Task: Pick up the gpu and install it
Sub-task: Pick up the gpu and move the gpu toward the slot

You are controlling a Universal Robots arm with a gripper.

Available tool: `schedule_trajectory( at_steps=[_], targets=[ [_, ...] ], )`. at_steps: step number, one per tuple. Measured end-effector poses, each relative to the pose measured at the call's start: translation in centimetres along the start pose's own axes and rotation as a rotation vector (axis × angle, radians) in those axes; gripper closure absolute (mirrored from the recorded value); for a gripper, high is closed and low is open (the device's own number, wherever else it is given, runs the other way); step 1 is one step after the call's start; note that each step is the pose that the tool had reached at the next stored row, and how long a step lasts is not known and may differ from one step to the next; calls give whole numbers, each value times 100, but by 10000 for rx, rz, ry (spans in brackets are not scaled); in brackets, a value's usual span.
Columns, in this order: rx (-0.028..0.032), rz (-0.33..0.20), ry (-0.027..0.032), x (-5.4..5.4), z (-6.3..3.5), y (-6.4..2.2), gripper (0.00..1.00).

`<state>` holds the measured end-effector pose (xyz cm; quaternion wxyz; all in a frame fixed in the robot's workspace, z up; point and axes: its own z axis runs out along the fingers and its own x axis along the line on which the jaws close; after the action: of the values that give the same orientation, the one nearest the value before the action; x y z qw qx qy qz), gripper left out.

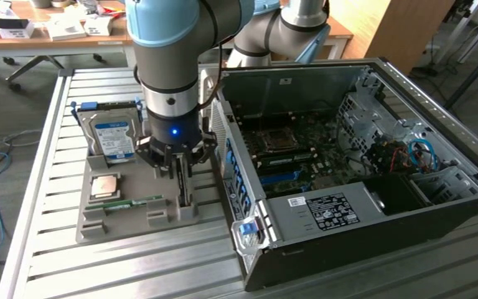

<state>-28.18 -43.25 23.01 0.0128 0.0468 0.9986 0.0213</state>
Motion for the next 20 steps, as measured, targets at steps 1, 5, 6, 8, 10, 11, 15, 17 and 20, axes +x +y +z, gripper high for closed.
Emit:
schedule_trajectory(
  at_steps=[1, 5, 6, 8, 10, 11, 15, 17, 20],
  targets=[
    [0, 1, 0, 0, 0, 0, 60],
    [0, 3, 0, 2, 0, 0, 60],
    [0, 1, 0, -1, 0, 0, 60],
    [1, 2, 1, -3, 0, 0, 60],
    [0, 2, 0, -3, 0, 0, 60],
    [0, 1, 0, -4, 0, 0, 60],
    [0, 1, 0, -4, 0, 0, 60],
    [1, 1, 1, -4, 0, 0, 61],
    [0, 2, 1, -4, 0, 0, 68]
  ],
)
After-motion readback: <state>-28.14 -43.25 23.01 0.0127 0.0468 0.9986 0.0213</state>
